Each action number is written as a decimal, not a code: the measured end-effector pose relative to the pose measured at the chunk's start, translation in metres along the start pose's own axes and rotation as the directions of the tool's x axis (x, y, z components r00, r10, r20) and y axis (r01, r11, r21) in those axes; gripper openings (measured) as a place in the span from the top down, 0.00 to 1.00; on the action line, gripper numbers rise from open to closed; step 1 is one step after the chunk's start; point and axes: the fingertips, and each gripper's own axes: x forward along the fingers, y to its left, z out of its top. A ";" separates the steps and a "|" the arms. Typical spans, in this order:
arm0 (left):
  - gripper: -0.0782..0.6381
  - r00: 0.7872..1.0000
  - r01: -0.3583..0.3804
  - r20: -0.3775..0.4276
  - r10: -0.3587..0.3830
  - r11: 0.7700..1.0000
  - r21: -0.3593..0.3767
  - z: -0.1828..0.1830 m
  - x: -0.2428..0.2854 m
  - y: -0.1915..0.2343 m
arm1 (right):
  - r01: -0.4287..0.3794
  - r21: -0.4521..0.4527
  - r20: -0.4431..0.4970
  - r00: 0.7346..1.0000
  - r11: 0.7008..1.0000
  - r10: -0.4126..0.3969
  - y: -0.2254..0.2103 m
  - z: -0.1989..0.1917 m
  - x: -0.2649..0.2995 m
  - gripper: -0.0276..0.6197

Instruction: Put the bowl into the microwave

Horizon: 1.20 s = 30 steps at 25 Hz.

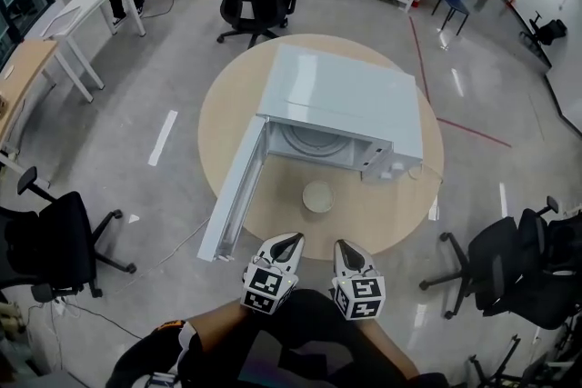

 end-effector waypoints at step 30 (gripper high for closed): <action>0.83 0.990 -0.141 0.006 0.141 0.989 -0.046 0.011 0.032 0.034 | -0.099 -0.017 0.006 0.995 0.995 0.099 -0.028 0.024 0.050 0.93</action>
